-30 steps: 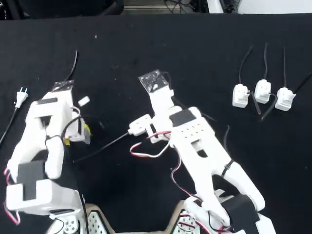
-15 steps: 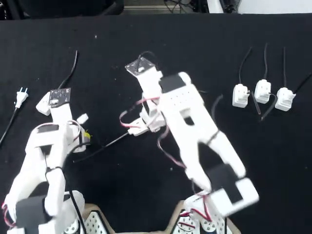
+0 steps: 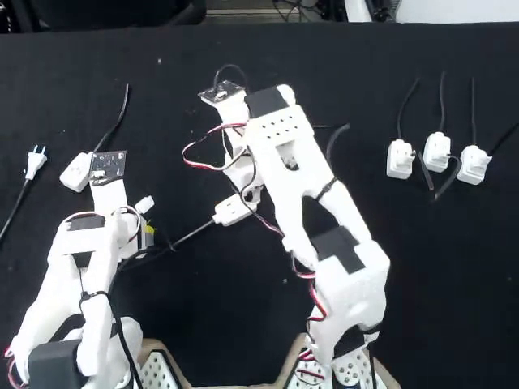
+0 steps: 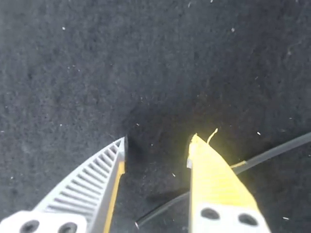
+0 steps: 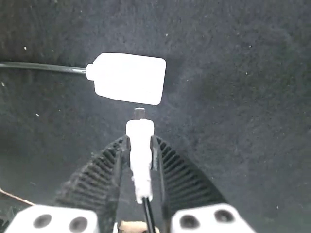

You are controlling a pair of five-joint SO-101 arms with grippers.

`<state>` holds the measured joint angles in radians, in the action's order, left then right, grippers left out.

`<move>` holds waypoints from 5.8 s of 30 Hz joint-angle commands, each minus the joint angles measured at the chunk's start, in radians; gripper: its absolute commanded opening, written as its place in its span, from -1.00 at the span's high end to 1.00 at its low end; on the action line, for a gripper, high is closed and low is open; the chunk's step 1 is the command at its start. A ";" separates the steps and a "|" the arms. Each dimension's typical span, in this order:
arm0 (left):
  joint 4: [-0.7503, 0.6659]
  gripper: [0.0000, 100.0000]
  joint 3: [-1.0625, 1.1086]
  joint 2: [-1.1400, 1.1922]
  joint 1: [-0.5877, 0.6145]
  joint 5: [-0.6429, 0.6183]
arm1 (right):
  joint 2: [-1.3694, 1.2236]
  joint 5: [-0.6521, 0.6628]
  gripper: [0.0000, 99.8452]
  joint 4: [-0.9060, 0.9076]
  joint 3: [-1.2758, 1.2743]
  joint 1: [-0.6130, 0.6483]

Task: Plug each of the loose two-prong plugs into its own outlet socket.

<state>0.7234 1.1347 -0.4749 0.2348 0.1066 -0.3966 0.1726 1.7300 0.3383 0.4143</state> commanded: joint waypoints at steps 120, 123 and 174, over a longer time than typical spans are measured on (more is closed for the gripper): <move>0.058 0.57 0.191 -0.278 -0.071 0.118 | 0.042 0.285 0.98 0.012 -0.090 -0.114; 0.058 0.57 0.191 -0.278 -0.073 0.118 | 0.035 0.331 0.98 0.014 -0.090 -0.114; 0.058 0.57 0.188 -0.278 -0.073 0.118 | -0.137 0.207 0.98 0.035 0.025 -0.138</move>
<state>0.7741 1.3280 -0.7511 0.1642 0.2309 -0.5378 0.3782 1.7300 0.3721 0.2946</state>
